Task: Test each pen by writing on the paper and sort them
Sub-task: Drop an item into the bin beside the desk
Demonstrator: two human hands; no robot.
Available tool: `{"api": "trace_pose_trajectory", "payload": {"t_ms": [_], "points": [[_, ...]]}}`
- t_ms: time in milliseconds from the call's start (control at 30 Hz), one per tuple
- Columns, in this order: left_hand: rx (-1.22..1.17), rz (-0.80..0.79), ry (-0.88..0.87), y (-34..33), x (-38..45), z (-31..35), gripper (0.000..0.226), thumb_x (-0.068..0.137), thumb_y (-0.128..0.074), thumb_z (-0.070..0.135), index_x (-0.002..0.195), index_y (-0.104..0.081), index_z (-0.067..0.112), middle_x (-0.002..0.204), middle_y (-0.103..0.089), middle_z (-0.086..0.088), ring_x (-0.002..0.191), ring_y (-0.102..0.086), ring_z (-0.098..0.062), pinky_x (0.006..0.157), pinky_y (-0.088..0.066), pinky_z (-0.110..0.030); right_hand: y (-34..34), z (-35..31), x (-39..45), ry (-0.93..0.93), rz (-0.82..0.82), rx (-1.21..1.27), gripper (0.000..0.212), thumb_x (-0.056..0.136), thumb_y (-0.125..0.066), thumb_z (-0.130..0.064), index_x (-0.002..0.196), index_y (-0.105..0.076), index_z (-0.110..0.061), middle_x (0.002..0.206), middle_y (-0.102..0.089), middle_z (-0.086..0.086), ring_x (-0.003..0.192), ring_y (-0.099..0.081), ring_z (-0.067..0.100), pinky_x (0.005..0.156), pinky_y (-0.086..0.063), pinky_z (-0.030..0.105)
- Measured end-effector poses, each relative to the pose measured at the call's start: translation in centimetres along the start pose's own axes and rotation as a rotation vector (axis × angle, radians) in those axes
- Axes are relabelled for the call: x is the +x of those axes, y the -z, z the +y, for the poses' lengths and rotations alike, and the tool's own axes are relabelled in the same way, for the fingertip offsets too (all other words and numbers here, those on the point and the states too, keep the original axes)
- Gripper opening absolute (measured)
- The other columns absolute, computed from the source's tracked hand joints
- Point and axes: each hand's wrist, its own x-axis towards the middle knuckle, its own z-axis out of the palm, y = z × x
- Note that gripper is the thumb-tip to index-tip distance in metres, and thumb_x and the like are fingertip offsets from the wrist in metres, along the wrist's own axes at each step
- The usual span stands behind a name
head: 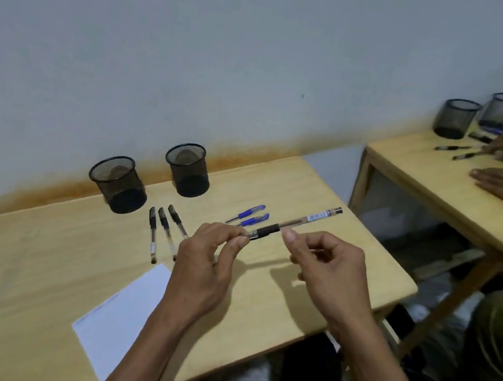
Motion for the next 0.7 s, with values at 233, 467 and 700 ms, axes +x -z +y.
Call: {"api": "trace_pose_trajectory", "payload": {"t_ms": [233, 467, 700], "points": [[0.152, -0.118, -0.206, -4.8, 1.6, 1.8, 0.027, 0.095, -0.049, 0.032, 0.091, -0.07, 0.017, 0.088, -0.068, 0.006, 0.083, -0.055, -0.015, 0.075, -0.046, -0.039, 5.0, 0.1, 1.9, 0.717, 0.068, -0.605, 0.021, 0.079, -0.086, -0.015, 0.099, -0.082, -0.013, 0.09, -0.069, 0.0, 0.064, -0.057, 0.003, 0.061, -0.052, 0.023], [0.063, -0.195, -0.313, -8.6, 2.3, 4.3, 0.026, 0.097, -0.048, 0.034, 0.094, -0.07, 0.019, 0.091, -0.068, 0.009, 0.083, -0.059, -0.02, 0.073, -0.049, -0.046, 8.9, 1.3, 2.3, 0.696, 0.011, -0.902, 0.014, 0.088, -0.078, -0.024, 0.097, -0.076, -0.014, 0.09, -0.065, 0.002, 0.079, -0.064, 0.024, 0.056, -0.055, 0.046], [-0.051, -0.345, -0.052, -13.1, 1.5, 5.9, 0.042, 0.096, -0.052, 0.051, 0.127, -0.06, 0.025, 0.128, -0.061, 0.01, 0.121, -0.051, -0.009, 0.099, -0.043, -0.031, 13.0, 3.1, 0.0, 0.418, 0.29, -0.67, 0.014, 0.091, -0.075, -0.017, 0.105, -0.074, -0.017, 0.092, -0.069, -0.005, 0.075, -0.058, 0.002, 0.071, -0.044, 0.008]]}}
